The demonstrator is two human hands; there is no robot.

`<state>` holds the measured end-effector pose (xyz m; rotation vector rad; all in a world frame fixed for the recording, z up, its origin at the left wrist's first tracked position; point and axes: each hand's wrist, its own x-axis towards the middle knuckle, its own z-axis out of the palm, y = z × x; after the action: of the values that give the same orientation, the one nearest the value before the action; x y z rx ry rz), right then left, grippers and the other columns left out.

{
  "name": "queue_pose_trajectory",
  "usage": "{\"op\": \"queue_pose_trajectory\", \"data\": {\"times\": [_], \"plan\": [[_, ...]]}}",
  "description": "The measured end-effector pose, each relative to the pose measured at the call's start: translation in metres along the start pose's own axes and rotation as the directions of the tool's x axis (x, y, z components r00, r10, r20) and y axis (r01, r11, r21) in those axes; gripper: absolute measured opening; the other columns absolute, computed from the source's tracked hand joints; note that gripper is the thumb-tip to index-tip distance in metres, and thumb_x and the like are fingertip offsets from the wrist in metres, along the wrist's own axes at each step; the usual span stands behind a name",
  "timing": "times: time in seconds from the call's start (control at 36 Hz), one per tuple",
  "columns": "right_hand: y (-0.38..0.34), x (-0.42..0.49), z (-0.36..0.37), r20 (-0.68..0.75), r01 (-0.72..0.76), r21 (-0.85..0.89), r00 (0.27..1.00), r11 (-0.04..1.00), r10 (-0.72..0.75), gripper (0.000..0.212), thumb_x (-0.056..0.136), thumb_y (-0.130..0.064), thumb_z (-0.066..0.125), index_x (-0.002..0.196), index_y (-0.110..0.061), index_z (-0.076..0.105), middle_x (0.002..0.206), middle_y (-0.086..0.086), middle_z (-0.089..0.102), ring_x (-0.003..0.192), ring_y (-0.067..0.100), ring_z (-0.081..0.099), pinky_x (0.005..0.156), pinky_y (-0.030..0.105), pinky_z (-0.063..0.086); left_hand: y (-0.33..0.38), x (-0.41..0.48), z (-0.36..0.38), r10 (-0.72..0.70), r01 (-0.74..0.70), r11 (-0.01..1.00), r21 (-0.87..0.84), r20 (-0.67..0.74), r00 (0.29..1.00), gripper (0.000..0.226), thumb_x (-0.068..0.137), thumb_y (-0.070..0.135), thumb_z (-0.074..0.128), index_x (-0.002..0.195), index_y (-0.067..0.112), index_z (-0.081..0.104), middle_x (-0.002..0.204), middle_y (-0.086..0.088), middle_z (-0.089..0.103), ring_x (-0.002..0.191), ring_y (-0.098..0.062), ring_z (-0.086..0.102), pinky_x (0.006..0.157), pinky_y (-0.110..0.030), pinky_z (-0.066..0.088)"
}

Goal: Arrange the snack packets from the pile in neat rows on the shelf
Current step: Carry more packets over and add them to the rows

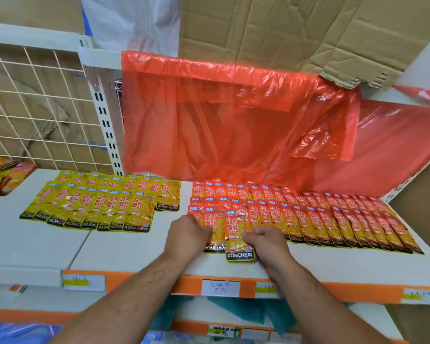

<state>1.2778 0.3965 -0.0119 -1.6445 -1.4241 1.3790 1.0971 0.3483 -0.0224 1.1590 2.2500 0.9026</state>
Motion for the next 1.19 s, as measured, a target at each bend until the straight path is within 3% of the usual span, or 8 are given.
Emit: {"op": "queue_pose_trajectory", "data": {"times": [0.08,0.17,0.25,0.39,0.69,0.83,1.03,1.19], "plan": [[-0.007,0.005,0.007,-0.014,0.018,-0.041,1.000,0.999,-0.019,0.022,0.084,-0.013,0.076,0.072,-0.008,0.059,0.075,0.010,0.063,0.076,0.023,0.062,0.071,0.033,0.049,0.000,-0.005,-0.006,0.112,-0.108,0.992,0.059,-0.067,0.991,0.021,0.082,0.033,0.066,0.072,0.017,0.055,0.073,0.003,0.064,0.072,-0.020,0.061,0.062,-0.030,0.048],[-0.010,0.011,0.016,-0.050,0.031,-0.109,0.998,0.994,-0.037,0.023,0.084,-0.013,0.076,0.069,-0.011,0.058,0.065,0.004,0.060,0.063,0.016,0.057,0.059,0.028,0.047,-0.003,-0.010,-0.010,0.261,-0.241,0.957,0.162,-0.111,0.959,0.011,0.085,0.033,0.061,0.083,0.023,0.057,0.087,0.005,0.061,0.081,-0.020,0.058,0.063,-0.030,0.044],[-0.009,0.016,0.023,-0.109,0.089,-0.281,0.986,0.956,-0.124,0.033,0.084,-0.019,0.075,0.062,-0.016,0.050,0.057,0.001,0.051,0.055,0.019,0.048,0.061,0.032,0.046,-0.011,-0.011,-0.012,0.332,-0.308,0.930,0.202,-0.099,0.938,0.013,0.087,0.033,0.059,0.093,0.022,0.060,0.095,0.002,0.058,0.089,-0.020,0.057,0.068,-0.031,0.044],[-0.011,0.014,0.026,-0.149,0.135,-0.577,0.952,0.806,-0.266,0.038,0.084,-0.027,0.067,0.059,-0.019,0.040,0.055,-0.003,0.042,0.052,0.016,0.040,0.045,0.027,0.022,-0.025,-0.011,-0.015,0.331,-0.305,0.927,0.219,-0.095,0.939,0.015,0.087,0.032,0.059,0.095,0.020,0.062,0.094,-0.001,0.058,0.089,-0.022,0.058,0.068,-0.030,0.043],[-0.006,0.016,0.025,-0.049,0.188,-0.769,0.936,0.611,-0.350,0.028,0.089,-0.042,0.063,0.074,-0.021,0.053,0.065,-0.007,0.054,0.066,0.018,0.058,0.048,0.026,0.031,-0.030,-0.014,-0.015,0.306,-0.285,0.929,0.237,-0.055,0.950,0.019,0.087,0.033,0.058,0.101,0.020,0.062,0.097,0.000,0.056,0.091,-0.019,0.056,0.072,-0.028,0.044],[-0.005,0.015,0.025,-0.023,0.208,-0.815,0.921,0.541,-0.389,0.026,0.091,-0.045,0.059,0.098,-0.019,0.060,0.082,-0.005,0.064,0.077,0.019,0.063,0.055,0.027,0.040,-0.028,-0.018,-0.011,0.302,-0.279,0.928,0.247,-0.057,0.952,0.023,0.087,0.033,0.059,0.105,0.021,0.064,0.100,0.000,0.058,0.095,-0.018,0.056,0.075,-0.029,0.046],[-0.007,0.011,0.019,0.004,0.248,-0.816,0.905,0.522,-0.425,0.034,0.090,-0.045,0.058,0.108,-0.017,0.057,0.103,0.001,0.063,0.089,0.024,0.064,0.060,0.029,0.041,-0.027,-0.022,-0.005,0.341,-0.293,0.891,0.346,-0.086,0.936,0.030,0.080,0.034,0.062,0.106,0.020,0.069,0.100,-0.001,0.065,0.098,-0.025,0.057,0.081,-0.037,0.050],[0.001,0.002,0.020,0.179,0.481,-0.767,0.796,0.426,-0.578,0.045,0.090,-0.042,0.057,0.127,-0.018,0.064,0.127,0.003,0.062,0.119,0.027,0.053,0.097,0.037,0.044,-0.027,-0.029,-0.013,0.390,-0.293,0.850,0.439,-0.149,0.909,0.048,0.072,0.045,0.054,0.111,0.022,0.071,0.109,0.002,0.070,0.103,-0.023,0.062,0.085,-0.040,0.053]]}}
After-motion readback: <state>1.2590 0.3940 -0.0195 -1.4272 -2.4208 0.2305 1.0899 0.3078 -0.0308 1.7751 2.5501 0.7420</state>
